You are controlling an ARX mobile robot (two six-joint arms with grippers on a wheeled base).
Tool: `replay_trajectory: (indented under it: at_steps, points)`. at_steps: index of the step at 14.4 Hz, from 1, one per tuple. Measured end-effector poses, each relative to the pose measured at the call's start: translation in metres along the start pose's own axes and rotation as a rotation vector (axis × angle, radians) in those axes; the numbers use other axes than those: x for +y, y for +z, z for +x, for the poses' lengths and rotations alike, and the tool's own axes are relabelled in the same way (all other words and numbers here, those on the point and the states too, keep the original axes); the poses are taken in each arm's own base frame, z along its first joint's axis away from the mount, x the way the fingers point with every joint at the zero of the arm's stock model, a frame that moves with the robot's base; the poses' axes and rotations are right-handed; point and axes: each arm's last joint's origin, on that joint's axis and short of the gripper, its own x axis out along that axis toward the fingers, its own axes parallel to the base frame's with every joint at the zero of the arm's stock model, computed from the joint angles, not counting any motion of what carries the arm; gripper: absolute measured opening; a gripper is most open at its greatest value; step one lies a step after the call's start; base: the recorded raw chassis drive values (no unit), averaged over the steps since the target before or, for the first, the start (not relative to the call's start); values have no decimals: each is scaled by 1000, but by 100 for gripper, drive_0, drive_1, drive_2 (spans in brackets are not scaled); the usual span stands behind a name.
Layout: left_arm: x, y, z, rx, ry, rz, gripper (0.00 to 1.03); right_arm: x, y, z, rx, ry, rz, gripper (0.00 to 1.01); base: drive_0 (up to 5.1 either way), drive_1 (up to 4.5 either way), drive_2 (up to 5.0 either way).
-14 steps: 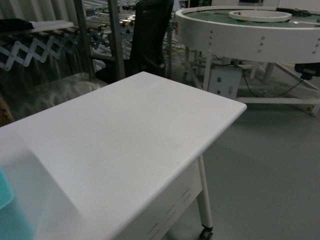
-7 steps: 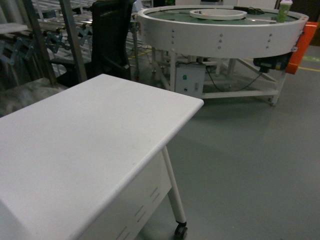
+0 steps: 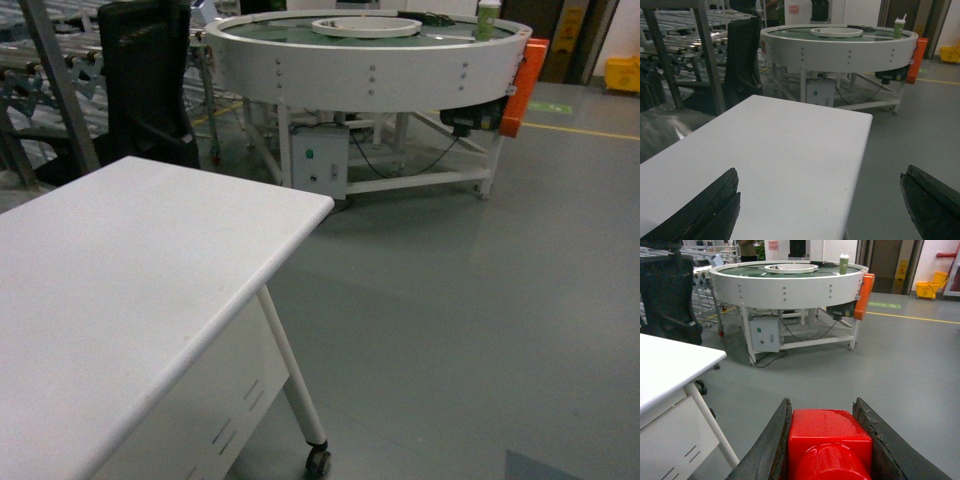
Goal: Pick red block from blue box to shelf
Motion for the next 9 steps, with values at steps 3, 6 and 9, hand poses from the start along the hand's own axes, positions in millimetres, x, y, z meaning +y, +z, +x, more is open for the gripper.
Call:
replay_trajectory:
  at_steps: [3,6,9]
  points:
    - [0,0,0,0,0,0,98,0,0,0,0,0,0,29,-154,-154,-154]
    - [0,0,0,0,0,0,98,0,0,0,0,0,0,29,-164,-164,-164]
    - [0,0,0,0,0,0,98,0,0,0,0,0,0,29,-161,-161,-161]
